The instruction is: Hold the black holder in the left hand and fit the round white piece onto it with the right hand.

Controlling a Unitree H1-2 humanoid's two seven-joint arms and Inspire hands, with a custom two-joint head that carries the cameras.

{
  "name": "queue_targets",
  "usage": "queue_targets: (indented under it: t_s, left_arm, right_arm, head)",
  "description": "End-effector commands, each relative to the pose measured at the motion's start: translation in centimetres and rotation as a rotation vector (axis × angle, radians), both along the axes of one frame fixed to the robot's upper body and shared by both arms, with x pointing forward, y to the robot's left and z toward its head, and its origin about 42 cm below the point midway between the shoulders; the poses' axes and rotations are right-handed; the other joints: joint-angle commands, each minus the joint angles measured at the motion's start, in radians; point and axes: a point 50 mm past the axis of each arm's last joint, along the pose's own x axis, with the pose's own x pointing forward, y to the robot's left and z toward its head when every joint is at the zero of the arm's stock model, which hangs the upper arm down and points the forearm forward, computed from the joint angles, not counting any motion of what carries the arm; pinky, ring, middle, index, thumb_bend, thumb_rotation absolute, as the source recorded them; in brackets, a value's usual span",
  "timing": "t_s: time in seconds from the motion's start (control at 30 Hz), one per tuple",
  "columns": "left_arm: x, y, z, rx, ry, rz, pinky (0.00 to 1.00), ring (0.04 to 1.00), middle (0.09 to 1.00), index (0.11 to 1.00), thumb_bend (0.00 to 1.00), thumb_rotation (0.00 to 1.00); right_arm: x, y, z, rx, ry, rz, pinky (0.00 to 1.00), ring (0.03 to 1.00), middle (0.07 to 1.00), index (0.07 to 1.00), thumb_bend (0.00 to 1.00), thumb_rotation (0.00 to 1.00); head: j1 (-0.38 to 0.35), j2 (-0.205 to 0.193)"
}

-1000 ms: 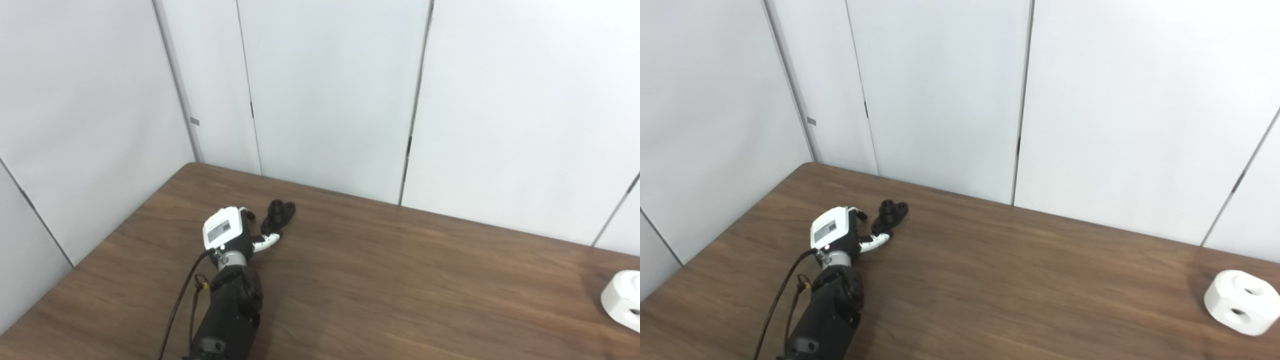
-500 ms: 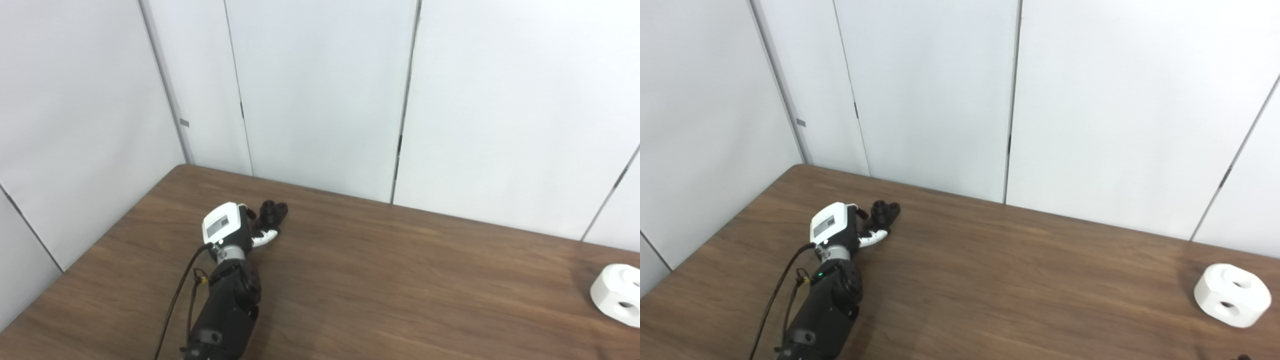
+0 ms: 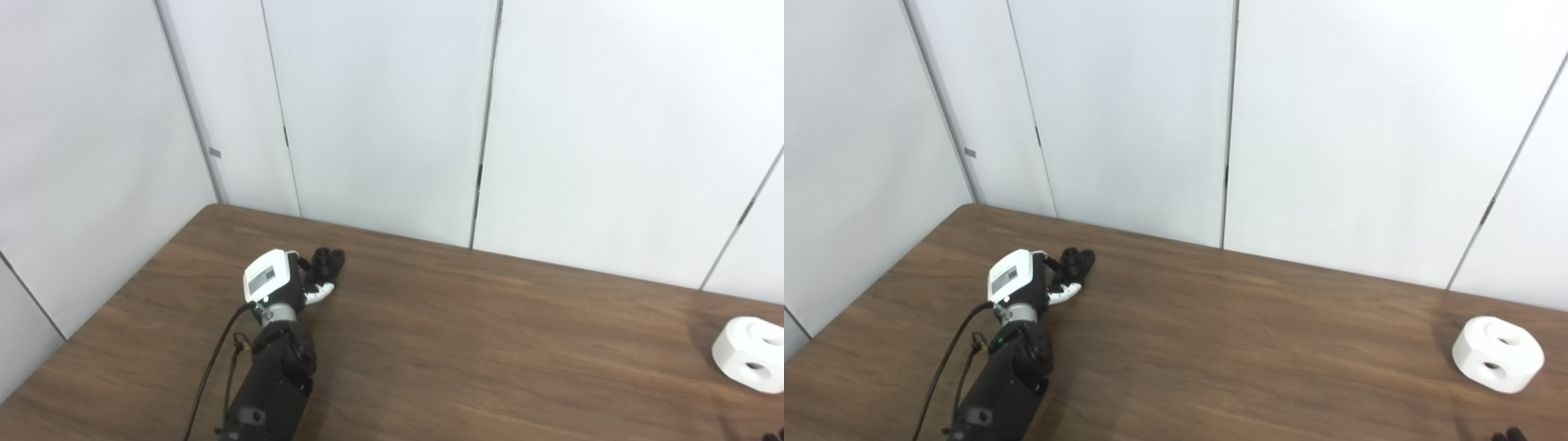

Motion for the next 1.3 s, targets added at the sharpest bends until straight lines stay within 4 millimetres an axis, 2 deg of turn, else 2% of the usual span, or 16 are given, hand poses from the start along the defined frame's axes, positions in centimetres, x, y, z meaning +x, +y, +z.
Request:
queue_targets:
  t_s: [0.0, 0.03, 0.07, 0.17, 0.67, 0.83, 1.07, 1.27]
  left_arm:
    - [1.2, 0.4, 2.2, 0.037, -0.068, 0.015, 0.93, 0.920, 0.837, 0.562, 0.74, 0.25]
    - [1.1, 0.4, 2.2, 0.034, -0.074, 0.016, 0.93, 0.921, 0.836, 0.527, 0.63, 0.17]
    - [1.0, 0.4, 2.2, 0.034, -0.082, 0.017, 0.93, 0.921, 0.831, 0.504, 0.57, 0.11]
    - [0.8, 0.4, 2.2, 0.027, -0.102, 0.016, 0.93, 0.909, 0.799, 0.486, 0.53, 0.07]
    - [0.2, 0.5, 1.8, 0.004, -0.112, 0.023, 0.95, 0.930, 0.829, 0.481, 0.52, 0.06]
    - [-0.2, 0.6, 1.7, -0.020, -0.117, 0.019, 0.96, 0.911, 0.792, 0.482, 0.52, 0.05]
    - [-0.7, 1.3, 1.5, -0.026, -0.084, -0.013, 0.94, 0.902, 0.783, 0.484, 0.52, 0.05]
    - [-1.2, 1.3, 1.2, -0.054, -0.029, -0.069, 0.86, 0.877, 0.783, 0.486, 0.52, 0.04]
  right_arm:
    - [-1.3, 0.2, -1.0, 0.022, 0.051, 0.001, 1.00, 1.000, 0.987, 0.986, 0.64, 1.00]
    - [-1.2, 0.1, -1.0, 0.023, 0.049, 0.005, 1.00, 1.000, 0.990, 0.989, 0.64, 1.00]
    - [-1.2, 0.1, -0.9, 0.020, 0.047, 0.005, 1.00, 1.000, 0.991, 0.988, 0.64, 1.00]
    - [-1.2, 0.0, -0.8, 0.008, 0.046, 0.002, 1.00, 1.000, 0.989, 0.984, 0.64, 1.00]
    - [-1.2, -0.3, -0.5, -0.004, 0.039, -0.007, 1.00, 1.000, 0.989, 0.993, 0.70, 1.00]
    - [-1.2, -0.2, -0.4, -0.011, 0.041, -0.003, 1.00, 1.000, 0.997, 0.998, 0.71, 1.00]
    - [-1.4, 0.1, -0.4, 0.000, 0.041, -0.017, 1.00, 1.000, 0.973, 0.985, 0.69, 1.00]
    - [-1.3, -0.1, -0.5, -0.021, 0.036, 0.004, 1.00, 1.000, 0.981, 0.996, 0.65, 1.00]
  head:
    - [0.003, 0.002]
    - [0.007, 0.006]
    - [0.008, 0.006]
    - [0.013, 0.016]
    - [0.032, 0.011]
    - [0.022, 0.018]
    - [-0.004, 0.023]
    - [-0.013, 0.030]
